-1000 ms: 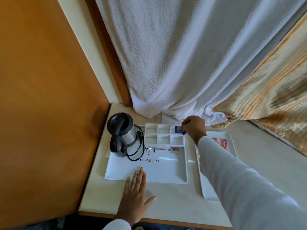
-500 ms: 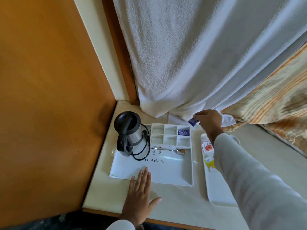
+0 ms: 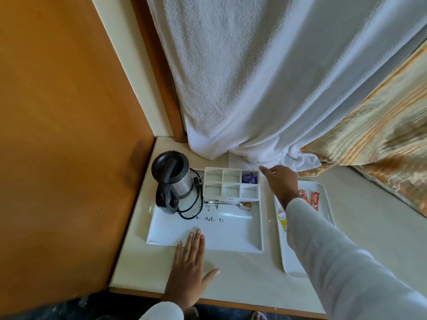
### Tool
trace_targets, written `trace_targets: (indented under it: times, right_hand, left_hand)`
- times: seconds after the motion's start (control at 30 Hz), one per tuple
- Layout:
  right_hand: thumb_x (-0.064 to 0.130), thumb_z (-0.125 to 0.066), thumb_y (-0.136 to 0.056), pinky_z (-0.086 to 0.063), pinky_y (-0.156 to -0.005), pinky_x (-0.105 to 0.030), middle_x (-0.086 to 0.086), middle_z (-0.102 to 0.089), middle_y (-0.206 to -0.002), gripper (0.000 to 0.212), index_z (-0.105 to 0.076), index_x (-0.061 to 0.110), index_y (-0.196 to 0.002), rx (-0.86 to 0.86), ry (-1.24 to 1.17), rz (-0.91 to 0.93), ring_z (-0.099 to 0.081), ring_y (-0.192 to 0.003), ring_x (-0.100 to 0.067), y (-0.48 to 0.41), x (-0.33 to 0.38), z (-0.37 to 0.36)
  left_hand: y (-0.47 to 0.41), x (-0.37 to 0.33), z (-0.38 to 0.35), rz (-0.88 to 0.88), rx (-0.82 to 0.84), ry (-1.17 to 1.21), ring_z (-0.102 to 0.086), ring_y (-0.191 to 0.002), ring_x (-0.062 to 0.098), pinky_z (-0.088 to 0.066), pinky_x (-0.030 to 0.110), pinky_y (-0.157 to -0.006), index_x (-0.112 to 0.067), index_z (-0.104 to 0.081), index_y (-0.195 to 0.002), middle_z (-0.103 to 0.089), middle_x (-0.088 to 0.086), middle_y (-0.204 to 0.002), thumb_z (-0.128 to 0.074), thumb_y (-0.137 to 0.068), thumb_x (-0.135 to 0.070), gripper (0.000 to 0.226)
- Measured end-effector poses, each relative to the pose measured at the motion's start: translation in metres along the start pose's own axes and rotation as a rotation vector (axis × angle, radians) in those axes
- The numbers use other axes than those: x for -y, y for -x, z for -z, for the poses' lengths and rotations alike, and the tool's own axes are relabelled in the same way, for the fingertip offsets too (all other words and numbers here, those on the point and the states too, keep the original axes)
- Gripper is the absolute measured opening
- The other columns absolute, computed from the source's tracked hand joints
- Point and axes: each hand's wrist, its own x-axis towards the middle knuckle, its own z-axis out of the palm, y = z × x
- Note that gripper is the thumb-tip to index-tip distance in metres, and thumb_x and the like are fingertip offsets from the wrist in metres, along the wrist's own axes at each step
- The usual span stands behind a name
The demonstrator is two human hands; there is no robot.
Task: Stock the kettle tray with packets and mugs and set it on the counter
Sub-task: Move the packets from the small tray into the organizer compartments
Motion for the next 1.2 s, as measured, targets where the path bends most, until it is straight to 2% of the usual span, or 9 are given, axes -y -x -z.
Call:
trace_targets:
  times: [0.1,0.2,0.37,0.43,0.6,0.7,0.9,1.07,1.2]
  right_hand:
    - [0.038,-0.068,-0.087,-0.037,-0.06,-0.03,-0.016,-0.07,-0.072,0.041,-0.07,0.002,-0.07,0.016,0.177,-0.05,-0.067,-0.075,-0.033,0.004,-0.039,0.027]
    - [0.041,-0.084,-0.073,-0.044,-0.074,-0.031,-0.018,-0.072,-0.101,0.046,-0.072,0.003,-0.095,0.109,0.369,-0.18,-0.069,-0.098,-0.036,0.013,-0.084,0.05]
    - [0.054,-0.091,-0.054,-0.049,-0.066,-0.03,-0.01,-0.069,-0.084,0.057,-0.065,0.01,-0.08,0.147,0.391,-0.256,-0.063,-0.072,-0.029,0.032,-0.113,0.051]
    - [0.059,-0.091,-0.05,-0.049,-0.064,-0.03,-0.01,-0.068,-0.078,0.061,-0.066,0.009,-0.077,0.123,0.393,-0.26,-0.066,-0.073,-0.031,0.032,-0.114,0.042]
    - [0.028,-0.086,-0.069,-0.058,-0.081,-0.037,-0.013,-0.075,-0.092,0.028,-0.073,0.011,-0.087,0.103,0.358,-0.197,-0.07,-0.087,-0.034,0.033,-0.116,0.024]
    - [0.026,-0.087,-0.071,-0.056,-0.083,-0.032,-0.013,-0.078,-0.093,0.026,-0.078,0.008,-0.086,0.197,0.341,-0.214,-0.071,-0.093,-0.033,0.033,-0.111,0.026]
    - [0.023,-0.09,-0.07,-0.047,-0.06,-0.031,-0.011,-0.076,-0.075,0.022,-0.079,0.007,-0.081,0.241,-0.088,-0.227,-0.062,-0.065,-0.022,0.04,-0.081,0.055]
    - [0.015,-0.09,-0.07,-0.023,-0.035,-0.017,0.001,-0.042,-0.05,0.03,-0.077,-0.003,-0.089,0.353,-0.464,-0.144,-0.028,-0.038,-0.007,0.025,-0.007,0.038]
    - [0.023,-0.095,-0.062,-0.035,-0.045,-0.018,-0.002,-0.067,-0.065,0.034,-0.079,0.004,-0.085,0.362,-0.534,-0.094,-0.048,-0.051,-0.01,0.015,0.039,-0.007]
  left_hand:
    - [0.0,0.0,-0.002,0.0,0.003,0.005,-0.014,-0.155,0.031,-0.014,0.053,-0.118,-0.006,-0.019,-0.159,-0.012,0.014,-0.17,-0.031,-0.092,-0.079,0.1]
    - [-0.001,0.0,-0.003,0.001,0.004,0.01,-0.016,-0.155,0.032,-0.016,0.055,-0.117,-0.006,-0.017,-0.16,-0.01,0.014,-0.17,-0.031,-0.092,-0.079,0.1]
    - [-0.001,-0.001,-0.004,0.012,0.004,0.017,-0.016,-0.155,0.033,-0.016,0.056,-0.117,-0.006,-0.015,-0.16,-0.008,0.014,-0.17,-0.03,-0.092,-0.079,0.101]
    - [-0.001,-0.001,-0.004,0.009,0.005,0.013,-0.016,-0.155,0.033,-0.015,0.056,-0.117,-0.006,-0.014,-0.16,-0.007,0.014,-0.171,-0.029,-0.092,-0.079,0.101]
    - [-0.002,-0.001,-0.003,0.012,0.006,0.015,-0.013,-0.156,0.031,-0.013,0.055,-0.118,-0.007,-0.013,-0.161,-0.005,0.013,-0.171,-0.03,-0.093,-0.078,0.1]
    - [-0.001,-0.002,-0.003,0.014,0.014,0.016,-0.015,-0.155,0.032,-0.013,0.055,-0.118,-0.007,-0.015,-0.16,-0.007,0.013,-0.171,-0.03,-0.093,-0.079,0.1]
    - [-0.001,-0.003,-0.002,0.021,0.027,0.015,-0.016,-0.155,0.032,-0.016,0.055,-0.117,-0.006,-0.016,-0.16,-0.008,0.013,-0.17,-0.03,-0.092,-0.079,0.1]
    - [-0.001,-0.002,0.001,0.021,0.016,0.013,-0.018,-0.155,0.032,-0.015,0.054,-0.117,-0.007,-0.019,-0.16,-0.011,0.013,-0.17,-0.03,-0.093,-0.079,0.099]
    - [0.001,-0.001,0.002,0.014,0.001,0.014,-0.018,-0.155,0.032,-0.013,0.052,-0.118,-0.007,-0.019,-0.16,-0.011,0.012,-0.17,-0.032,-0.093,-0.078,0.099]
